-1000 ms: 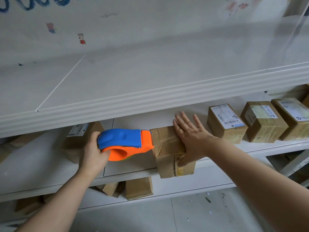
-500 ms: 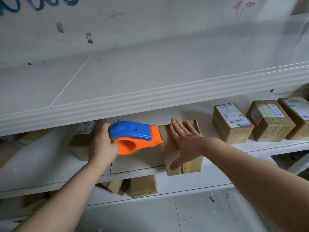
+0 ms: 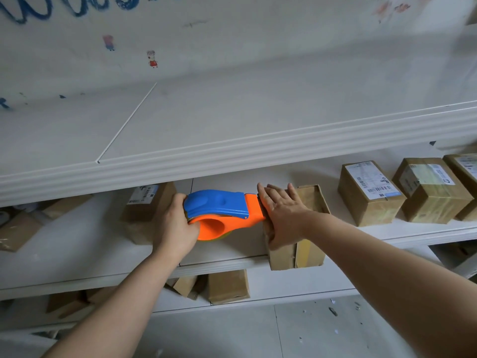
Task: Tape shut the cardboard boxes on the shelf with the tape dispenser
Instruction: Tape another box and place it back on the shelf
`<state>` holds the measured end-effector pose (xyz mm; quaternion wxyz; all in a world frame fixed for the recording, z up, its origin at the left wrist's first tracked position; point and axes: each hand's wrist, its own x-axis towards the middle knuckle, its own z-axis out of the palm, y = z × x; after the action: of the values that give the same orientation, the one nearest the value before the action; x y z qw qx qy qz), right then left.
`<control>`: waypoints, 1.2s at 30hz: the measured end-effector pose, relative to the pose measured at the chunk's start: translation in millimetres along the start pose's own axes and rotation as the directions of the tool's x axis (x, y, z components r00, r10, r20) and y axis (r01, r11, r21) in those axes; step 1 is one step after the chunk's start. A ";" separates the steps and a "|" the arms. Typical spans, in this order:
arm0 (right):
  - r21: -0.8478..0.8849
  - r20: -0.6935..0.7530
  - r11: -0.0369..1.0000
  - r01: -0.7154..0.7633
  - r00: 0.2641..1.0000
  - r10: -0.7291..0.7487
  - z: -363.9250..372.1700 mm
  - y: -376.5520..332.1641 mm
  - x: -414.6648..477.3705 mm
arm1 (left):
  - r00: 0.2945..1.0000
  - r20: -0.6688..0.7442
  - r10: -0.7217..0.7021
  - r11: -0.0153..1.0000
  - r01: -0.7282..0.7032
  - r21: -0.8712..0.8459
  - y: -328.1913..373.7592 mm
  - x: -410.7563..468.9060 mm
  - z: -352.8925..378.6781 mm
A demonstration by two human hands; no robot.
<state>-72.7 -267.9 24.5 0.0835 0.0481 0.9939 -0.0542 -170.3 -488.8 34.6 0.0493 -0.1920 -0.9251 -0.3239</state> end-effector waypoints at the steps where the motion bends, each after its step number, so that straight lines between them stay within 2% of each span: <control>1: 0.001 0.012 1.000 -0.009 1.000 0.009 -1.2 -1.1 -0.5 | 1.000 0.001 -0.008 1.000 0.008 -0.003 -1.4 -2.5 0.1; 6: 0.000 -0.015 0.999 -0.040 0.999 0.040 -1.2 -5.0 1.8 | 1.000 0.024 0.007 0.999 -0.006 -0.046 -4.7 -8.1 0.1; 10: 0.014 -0.002 1.000 0.009 1.000 -0.009 -1.8 3.9 -0.9 | 0.996 0.086 -0.015 0.987 0.028 -0.156 -12.5 -6.5 -0.5; 14: 0.003 0.003 1.000 0.023 1.000 -0.023 -3.0 14.1 -6.2 | 0.992 0.071 -0.102 0.984 0.111 -0.141 -36.5 2.3 -17.2; 19: 0.002 0.007 1.000 0.015 1.000 -0.015 -5.0 12.9 -6.7 | 0.989 0.066 -0.132 0.983 0.139 -0.119 -45.9 4.6 -27.5; 24: 0.191 -0.088 0.981 0.044 0.996 -0.027 -14.2 12.6 -8.4 | 0.982 -0.012 -0.190 0.964 0.185 -0.194 -53.9 4.8 -32.2; 29: 0.328 -0.153 0.943 0.056 0.988 -0.006 -16.1 25.5 -15.0 | 0.979 -0.023 -0.202 0.966 0.195 -0.172 -48.6 7.7 -43.4; 31: 0.507 -0.172 0.859 0.073 0.985 0.018 -14.2 29.0 -14.9 | 0.980 -0.030 -0.195 0.964 0.186 -0.191 -41.5 8.2 -40.8; 33: 0.750 -0.177 0.655 0.093 0.982 0.063 -4.8 33.0 -14.6 | 0.984 -0.054 -0.167 0.968 0.153 -0.198 -32.9 9.4 -35.3; 34: 0.819 -0.166 0.567 0.090 0.982 0.084 2.3 36.3 -15.1 | 0.988 -0.062 -0.143 0.973 0.129 -0.194 -27.6 10.2 -32.6; 36: 0.879 -0.114 0.475 0.047 0.987 0.112 19.6 45.6 -15.8 | 0.994 -0.078 -0.078 0.983 0.064 -0.170 -18.4 12.0 -28.0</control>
<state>-49.3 -226.4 3.4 -0.0295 0.1070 0.8279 -0.5497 -189.4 -515.4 48.5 0.0604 -0.1487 -0.8981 -0.4095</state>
